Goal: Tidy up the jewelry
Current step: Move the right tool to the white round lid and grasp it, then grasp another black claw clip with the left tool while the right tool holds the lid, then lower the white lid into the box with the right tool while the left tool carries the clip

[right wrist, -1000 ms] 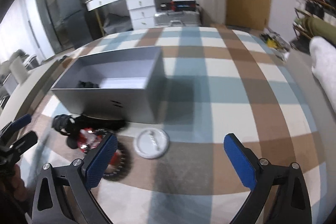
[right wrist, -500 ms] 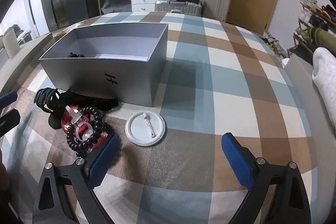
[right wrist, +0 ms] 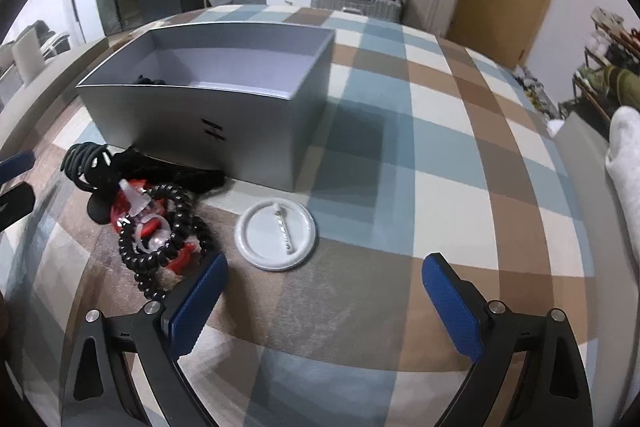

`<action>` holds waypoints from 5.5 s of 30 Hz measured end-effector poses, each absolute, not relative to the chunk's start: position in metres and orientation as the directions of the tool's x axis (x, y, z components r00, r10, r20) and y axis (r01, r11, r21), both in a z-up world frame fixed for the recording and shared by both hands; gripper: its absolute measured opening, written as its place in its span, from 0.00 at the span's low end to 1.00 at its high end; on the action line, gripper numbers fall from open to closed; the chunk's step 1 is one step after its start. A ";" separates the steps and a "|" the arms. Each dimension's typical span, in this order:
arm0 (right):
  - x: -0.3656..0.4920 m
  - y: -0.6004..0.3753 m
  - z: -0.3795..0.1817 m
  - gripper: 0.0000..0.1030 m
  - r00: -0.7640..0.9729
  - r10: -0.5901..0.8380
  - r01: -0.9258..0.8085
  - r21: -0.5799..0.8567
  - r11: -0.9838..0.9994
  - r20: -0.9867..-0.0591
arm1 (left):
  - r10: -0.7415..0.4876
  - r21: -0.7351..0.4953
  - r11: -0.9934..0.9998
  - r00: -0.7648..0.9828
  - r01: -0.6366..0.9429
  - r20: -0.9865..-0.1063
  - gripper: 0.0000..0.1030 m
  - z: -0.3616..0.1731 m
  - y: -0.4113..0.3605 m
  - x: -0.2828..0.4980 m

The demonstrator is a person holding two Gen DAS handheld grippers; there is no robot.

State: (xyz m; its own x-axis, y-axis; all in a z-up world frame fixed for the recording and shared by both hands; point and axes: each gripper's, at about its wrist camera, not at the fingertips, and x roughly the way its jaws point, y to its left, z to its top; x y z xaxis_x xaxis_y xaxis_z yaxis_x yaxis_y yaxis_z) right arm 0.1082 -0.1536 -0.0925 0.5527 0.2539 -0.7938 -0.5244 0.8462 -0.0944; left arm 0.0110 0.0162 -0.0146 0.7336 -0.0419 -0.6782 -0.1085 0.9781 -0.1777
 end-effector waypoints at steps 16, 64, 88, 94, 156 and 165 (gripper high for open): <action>0.116 -0.142 -0.091 0.73 0.501 0.341 -0.570 -0.007 0.821 -0.795 | -0.045 -0.183 0.977 0.727 -0.112 -0.685 0.99 -0.014 0.018 0.012; 0.069 -0.155 -0.049 0.40 0.559 0.547 -0.631 0.109 0.768 -0.623 | -0.070 -0.175 0.981 0.701 -0.079 -0.710 0.98 -0.012 0.006 0.025; 0.071 -0.166 -0.037 0.40 0.558 0.573 -0.628 0.146 0.764 -0.600 | -0.095 -0.176 0.982 0.642 -0.063 -0.761 0.72 -0.022 -0.010 0.056; 0.070 -0.166 -0.036 0.40 0.560 0.575 -0.632 0.142 0.762 -0.597 | -0.143 -0.213 0.976 0.644 -0.033 -0.752 0.50 -0.021 -0.014 0.053; 0.090 -0.152 -0.001 0.40 0.618 0.637 -0.636 0.183 0.750 -0.461 | -0.092 -0.208 0.978 0.844 -0.024 -0.529 0.43 0.029 0.017 0.085; 0.101 -0.142 -0.005 0.40 0.621 0.614 -0.628 0.159 0.761 -0.488 | -0.100 -0.217 0.976 0.830 -0.026 -0.549 0.43 0.019 0.018 0.085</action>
State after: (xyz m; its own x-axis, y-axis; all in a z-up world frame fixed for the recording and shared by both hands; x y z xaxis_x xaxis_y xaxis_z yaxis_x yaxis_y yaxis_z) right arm 0.1007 -0.1419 -0.0053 0.6206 0.6141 -0.4877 -0.6283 0.7615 0.1593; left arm 0.0847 0.0178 0.0195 0.8296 -0.1000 -0.5494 -0.0260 0.9759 -0.2169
